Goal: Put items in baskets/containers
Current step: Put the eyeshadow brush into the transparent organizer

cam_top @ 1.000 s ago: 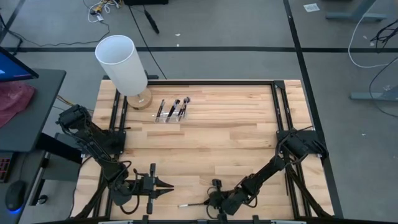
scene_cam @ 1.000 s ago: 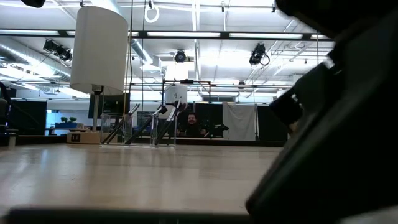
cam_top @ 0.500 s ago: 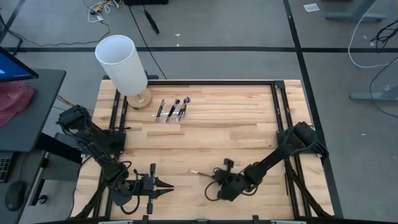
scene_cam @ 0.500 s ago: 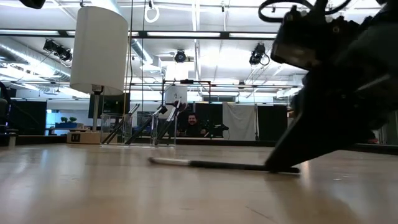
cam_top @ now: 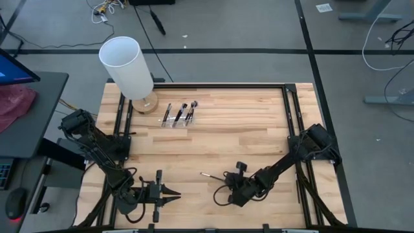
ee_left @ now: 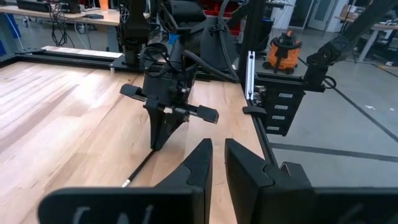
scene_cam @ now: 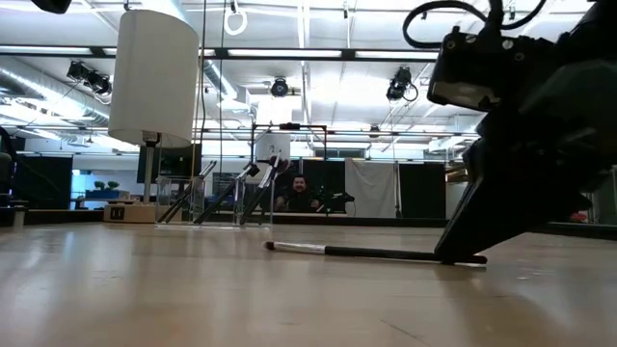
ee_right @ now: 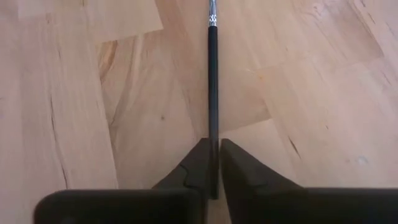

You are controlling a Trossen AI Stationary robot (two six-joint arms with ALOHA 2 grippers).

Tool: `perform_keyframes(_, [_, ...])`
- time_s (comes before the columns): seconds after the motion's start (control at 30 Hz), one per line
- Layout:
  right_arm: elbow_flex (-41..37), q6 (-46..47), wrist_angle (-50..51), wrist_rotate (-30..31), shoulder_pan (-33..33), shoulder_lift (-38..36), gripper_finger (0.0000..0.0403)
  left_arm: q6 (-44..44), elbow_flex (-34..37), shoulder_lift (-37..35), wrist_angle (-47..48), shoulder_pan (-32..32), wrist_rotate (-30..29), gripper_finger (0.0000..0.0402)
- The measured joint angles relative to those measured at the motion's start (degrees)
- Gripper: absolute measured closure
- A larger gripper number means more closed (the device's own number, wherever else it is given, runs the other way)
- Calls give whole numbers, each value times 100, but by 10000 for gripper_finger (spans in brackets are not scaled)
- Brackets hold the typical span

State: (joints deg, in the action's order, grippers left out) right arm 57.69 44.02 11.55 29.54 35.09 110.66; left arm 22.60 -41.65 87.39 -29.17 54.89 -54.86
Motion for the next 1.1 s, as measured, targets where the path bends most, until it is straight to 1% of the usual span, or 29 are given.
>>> perform_keyframes(0.17, [-2,6,-164,-70,-177,-9,302,-80,0,0,-2,-2,1,358])
perform_keyframes(0.3, [-7,-546,-849,23,-335,22,254,-199,0,0,-4,-10,0,358])
perform_keyframes(0.4, [1,-943,-1478,6,-474,212,234,-330,0,0,-5,-60,1,358])
perform_keyframes(0.5, [0,-1413,-2190,-60,-617,583,232,-359,0,0,-7,-123,1,358])
perform_keyframes(0.57, [17,-1593,-2504,23,-655,785,240,-340,0,0,-7,-155,0,358])
perform_keyframes(0.63, [28,-1603,-2467,85,-653,907,260,-284,0,0,-7,-177,2,358])
perform_keyframes(0.7, [43,-1553,-2244,61,-649,965,292,-239,0,0,-9,-179,6,358])
perform_keyframes(0.77, [-44,-1399,-2201,83,-648,957,333,-233,0,0,-7,-179,26,358])
perform_keyframes(0.83, [-241,-1265,-2414,96,-643,940,376,-233,0,0,-1,-179,47,358])
perform_keyframes(0.87, [-350,-1238,-2642,117,-624,939,386,-233,0,0,0,-179,47,358])
perform_keyframes(0.9, [-466,-1229,-2888,144,-611,939,389,-231,0,0,10,-179,47,358])
perform_keyframes(1.0, [-631,-1214,-3198,226,-569,916,383,-235,0,0,147,-179,105,358])
perform_keyframes(1.1, [-702,-1596,-3481,380,-512,761,393,-230,-1,68,347,-184,132,358])
